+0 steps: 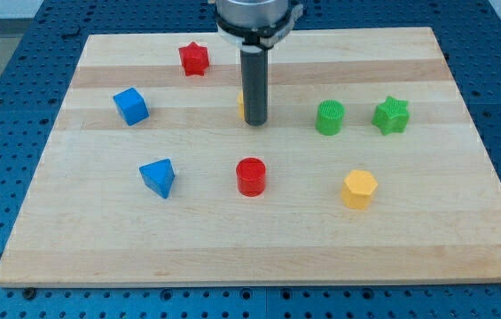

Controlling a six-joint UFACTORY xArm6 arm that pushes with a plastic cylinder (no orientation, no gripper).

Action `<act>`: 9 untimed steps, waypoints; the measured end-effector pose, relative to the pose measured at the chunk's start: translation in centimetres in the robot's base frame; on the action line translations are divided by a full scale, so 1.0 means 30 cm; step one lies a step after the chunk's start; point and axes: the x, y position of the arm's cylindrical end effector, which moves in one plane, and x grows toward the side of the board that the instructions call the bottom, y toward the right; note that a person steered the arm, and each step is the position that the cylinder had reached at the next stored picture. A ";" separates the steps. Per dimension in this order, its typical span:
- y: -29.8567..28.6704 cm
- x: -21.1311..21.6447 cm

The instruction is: Move your arm closer to the blue cube

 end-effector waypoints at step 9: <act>-0.772 -0.087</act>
